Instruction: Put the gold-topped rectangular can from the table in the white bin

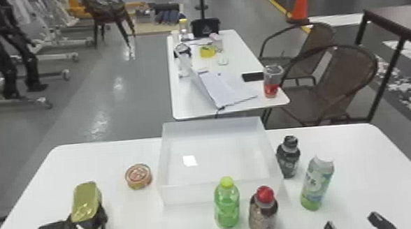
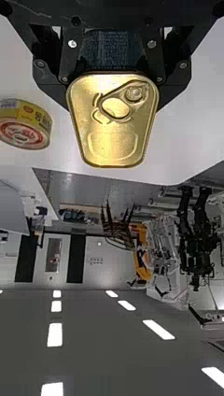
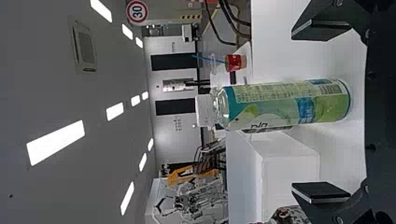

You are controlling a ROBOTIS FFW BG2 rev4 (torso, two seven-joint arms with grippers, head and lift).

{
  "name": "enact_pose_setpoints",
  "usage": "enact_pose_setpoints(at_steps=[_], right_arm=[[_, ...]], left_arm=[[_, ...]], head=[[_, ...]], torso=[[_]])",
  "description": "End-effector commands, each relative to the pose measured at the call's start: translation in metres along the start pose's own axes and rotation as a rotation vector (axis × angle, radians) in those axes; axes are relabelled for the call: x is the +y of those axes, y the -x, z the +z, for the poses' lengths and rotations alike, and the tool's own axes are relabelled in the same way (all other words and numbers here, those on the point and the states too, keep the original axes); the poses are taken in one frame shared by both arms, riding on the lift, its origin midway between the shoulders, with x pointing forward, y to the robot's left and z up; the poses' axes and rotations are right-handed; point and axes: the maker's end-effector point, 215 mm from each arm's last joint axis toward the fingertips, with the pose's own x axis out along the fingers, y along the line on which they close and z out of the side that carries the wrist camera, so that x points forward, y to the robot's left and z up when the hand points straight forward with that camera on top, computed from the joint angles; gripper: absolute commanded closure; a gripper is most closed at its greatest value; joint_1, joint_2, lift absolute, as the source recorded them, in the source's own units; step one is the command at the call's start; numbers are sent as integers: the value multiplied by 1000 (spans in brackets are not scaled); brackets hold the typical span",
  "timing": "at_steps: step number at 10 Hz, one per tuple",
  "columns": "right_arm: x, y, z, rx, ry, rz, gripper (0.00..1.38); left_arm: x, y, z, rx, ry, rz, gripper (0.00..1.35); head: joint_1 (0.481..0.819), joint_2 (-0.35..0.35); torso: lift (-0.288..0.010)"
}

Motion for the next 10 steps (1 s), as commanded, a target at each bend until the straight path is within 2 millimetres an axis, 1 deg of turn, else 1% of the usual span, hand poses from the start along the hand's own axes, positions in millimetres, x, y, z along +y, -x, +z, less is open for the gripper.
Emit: enact_pose_setpoints(at_steps=[1,2,3,4,5,6,7,8,10], right_arm=[[1,0,-1,2,-2,0,151],[1,0,-1,1,-1,0,151],[-1,0,-2,3,-3,-2,151],[0,0,-3,4,-4,-1,151],[0,0,-4,6,-5,-1,151],[0,0,-4,6,-5,-1,151],[0,0,-3,4,-5,-1,151],[0,-1,-4,5,-6,-2,151],[0,-1,-6,9,-9,-2,151]], left_arm=[[-33,0,43,-79,-6,-96,822],[-63,-2,64,-108,2,-182,822],[-92,-5,81,-124,15,-268,822],[-125,-11,91,-112,26,-373,822],[-152,-18,97,-89,27,-467,822],[-180,-23,96,-70,16,-572,822],[-199,-30,91,-49,-2,-651,822],[-213,-38,87,-36,-6,-705,822],[-240,-52,72,28,-42,-820,822]], head=[[549,0],[549,0],[549,0],[549,0],[549,0],[549,0],[549,0],[549,0],[549,0]], torso=[[-100],[-100],[-100],[-100],[-100],[-100],[-100],[-100],[-100]])
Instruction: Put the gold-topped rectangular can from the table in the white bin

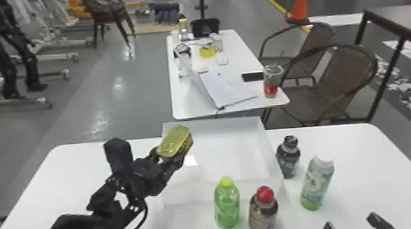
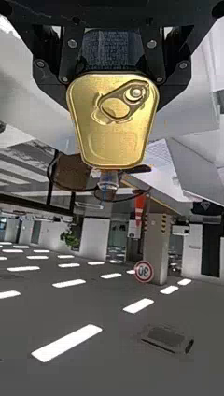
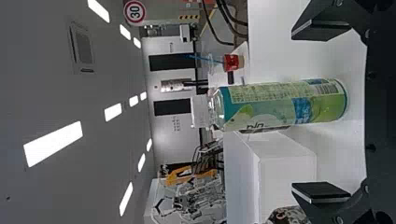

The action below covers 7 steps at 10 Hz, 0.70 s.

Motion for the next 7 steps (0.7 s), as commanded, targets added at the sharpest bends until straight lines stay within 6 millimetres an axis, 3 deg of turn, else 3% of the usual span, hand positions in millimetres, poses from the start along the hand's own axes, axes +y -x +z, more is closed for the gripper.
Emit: enact_pose_setpoints(at_steps=[1,3,5,6,7], right_arm=[[0,-2,0,-1,-1,1,151],[1,-3,0,-1,-2,6,151],[1,-4,0,-3,-2,7,151],[1,-4,-1,-1,-2,7,151],[2,-5,0,-2,-1,9,151]], left_arm=[[3,-19,-15,57,0,-44,822],[2,-27,-31,121,2,-92,797],[2,-29,-30,110,-2,-76,269],[2,-30,-26,97,-1,-74,98],[1,-30,-23,87,-6,-75,107]], head=[[549,0],[549,0],[549,0],[549,0],[549,0]], torso=[[-100],[-100],[-100],[-100],[-100]])
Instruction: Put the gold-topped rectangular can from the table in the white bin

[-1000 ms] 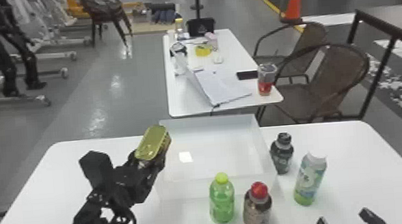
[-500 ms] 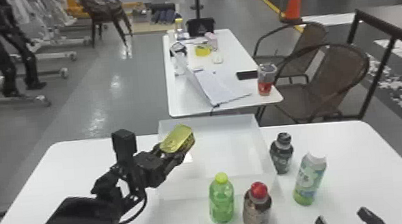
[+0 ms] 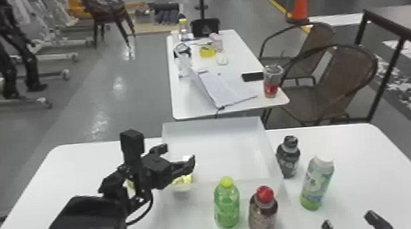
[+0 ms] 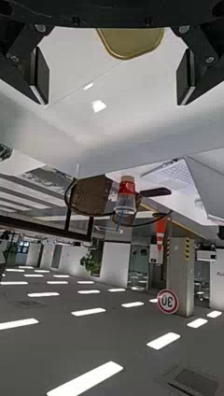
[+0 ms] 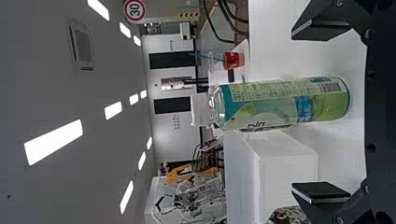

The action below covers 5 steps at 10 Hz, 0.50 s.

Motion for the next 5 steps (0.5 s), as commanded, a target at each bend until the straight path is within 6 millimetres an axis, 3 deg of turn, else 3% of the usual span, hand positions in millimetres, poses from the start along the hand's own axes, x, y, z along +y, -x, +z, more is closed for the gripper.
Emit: enact_pose_setpoints(at_steps=[1,3,5], right_arm=[[0,0,0,-2,1,0,151],[1,0,1,-2,0,2,151],[1,0,1,-1,1,2,151]], left_arm=[[0,1,4,-19,-6,1,121],[9,17,20,-85,-8,47,121],[29,60,22,-173,-5,191,121]], head=[[549,0],[549,0],[549,0]], torso=[[-100],[-100],[-100]])
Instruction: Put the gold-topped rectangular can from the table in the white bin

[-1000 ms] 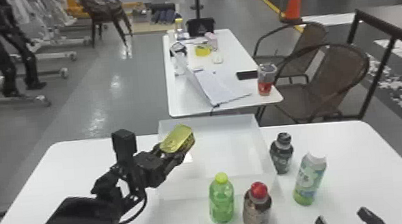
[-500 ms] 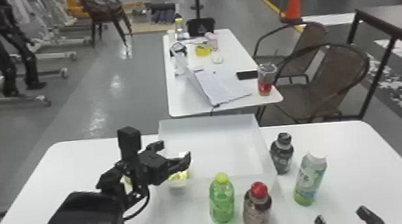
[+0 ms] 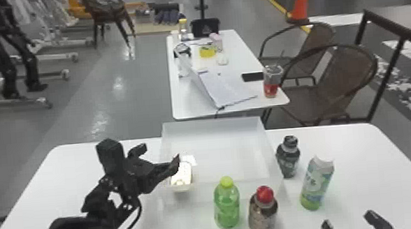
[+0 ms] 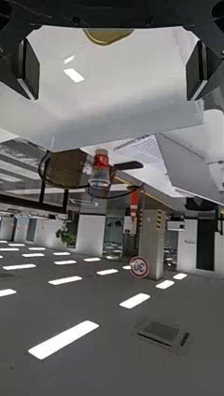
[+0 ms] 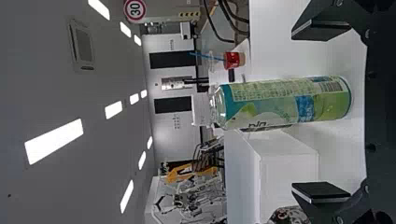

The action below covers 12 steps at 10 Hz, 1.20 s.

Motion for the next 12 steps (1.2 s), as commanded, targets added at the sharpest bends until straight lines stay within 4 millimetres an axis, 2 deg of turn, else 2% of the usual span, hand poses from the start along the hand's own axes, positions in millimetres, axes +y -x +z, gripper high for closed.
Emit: enact_pose_setpoints(at_steps=[1,3,5,6,8,10,12], right_arm=[[0,1,2,-4,0,-2,151],[-2,4,2,-3,0,-7,151],[-2,9,1,1,-2,-8,151],[-3,11,0,4,-3,-12,151],[-3,15,-1,10,-3,-16,151],[-4,22,-5,20,-5,-23,151],[-3,31,-8,33,-5,-28,151]], left_arm=[[13,39,-2,-56,20,106,121],[32,92,-13,-80,36,248,124],[42,136,-23,-93,46,367,124],[40,155,-25,-99,42,406,124],[29,193,-50,-67,67,482,124],[20,214,-64,-44,81,519,124],[17,224,-71,-32,88,542,124]], head=[[549,0],[549,0],[549,0],[549,0],[549,0],[549,0],[549,0]], torso=[[-100],[-100],[-100],[-100],[-100],[-100],[-100]])
